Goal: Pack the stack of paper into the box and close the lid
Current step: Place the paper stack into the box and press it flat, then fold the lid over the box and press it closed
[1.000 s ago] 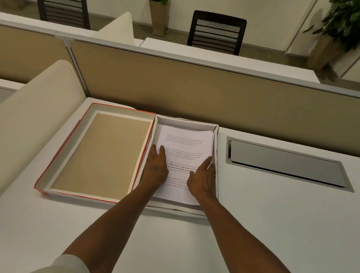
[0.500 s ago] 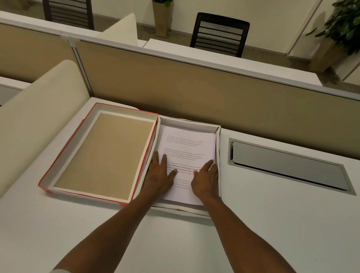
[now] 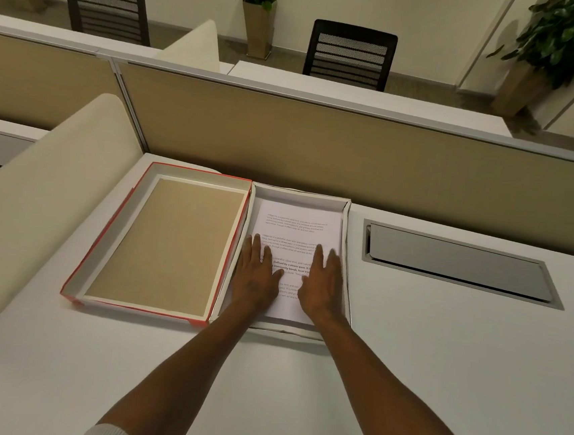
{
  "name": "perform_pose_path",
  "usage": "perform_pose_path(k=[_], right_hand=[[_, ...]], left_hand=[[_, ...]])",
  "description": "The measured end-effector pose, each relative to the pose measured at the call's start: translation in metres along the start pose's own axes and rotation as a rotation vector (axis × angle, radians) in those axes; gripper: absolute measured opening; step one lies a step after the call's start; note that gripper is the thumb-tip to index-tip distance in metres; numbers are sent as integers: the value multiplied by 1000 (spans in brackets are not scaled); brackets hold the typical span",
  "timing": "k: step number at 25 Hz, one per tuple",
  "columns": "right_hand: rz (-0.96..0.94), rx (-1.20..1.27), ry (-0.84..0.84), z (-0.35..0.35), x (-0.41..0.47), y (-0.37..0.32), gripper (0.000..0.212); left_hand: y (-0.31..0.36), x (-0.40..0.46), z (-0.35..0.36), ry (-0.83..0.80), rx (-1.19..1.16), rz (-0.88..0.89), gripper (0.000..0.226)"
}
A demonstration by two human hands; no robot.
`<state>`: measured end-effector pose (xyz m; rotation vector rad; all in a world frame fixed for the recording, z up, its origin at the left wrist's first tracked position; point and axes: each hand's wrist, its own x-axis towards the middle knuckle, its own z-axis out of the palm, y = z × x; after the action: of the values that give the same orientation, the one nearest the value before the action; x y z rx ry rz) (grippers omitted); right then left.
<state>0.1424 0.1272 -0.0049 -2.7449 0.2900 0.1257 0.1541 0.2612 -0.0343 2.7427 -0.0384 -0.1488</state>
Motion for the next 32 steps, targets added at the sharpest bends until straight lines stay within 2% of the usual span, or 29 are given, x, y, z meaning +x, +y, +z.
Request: perform_pose_path(k=[3,5,10,14,17,22,26,29,32], right_hand=[[-102,-63,29,3,-14,10,57],[-152,-98,36,5,-21,18,49],[-196,-83,-9,-3,-26,22,53],[-214,-36,92,-3,-39,24,50],[-247,76,123,-1,-55,17,48],[-401,152,14,4,-89,-36,52],[-614,15,-94,22,-112,-75,58],[-650,-104,-136,36,-120,-87,58],[-630,-150,-177,45,-125,-88,57]], left_hand=[[5,-5,-3,52,26,56,60],[7,-5,-5,61,18,70,55],[2,-10,-8,-10,-16,65,63],[-3,-32,-14,92,-134,129,57],[-22,-55,-28,214,-279,101,55],[-94,-74,-62,375,-263,-46,44],[-161,-71,-93,414,-164,-271,57],[-208,-73,-109,397,-98,-446,72],[-238,-75,-119,285,-115,-582,77]])
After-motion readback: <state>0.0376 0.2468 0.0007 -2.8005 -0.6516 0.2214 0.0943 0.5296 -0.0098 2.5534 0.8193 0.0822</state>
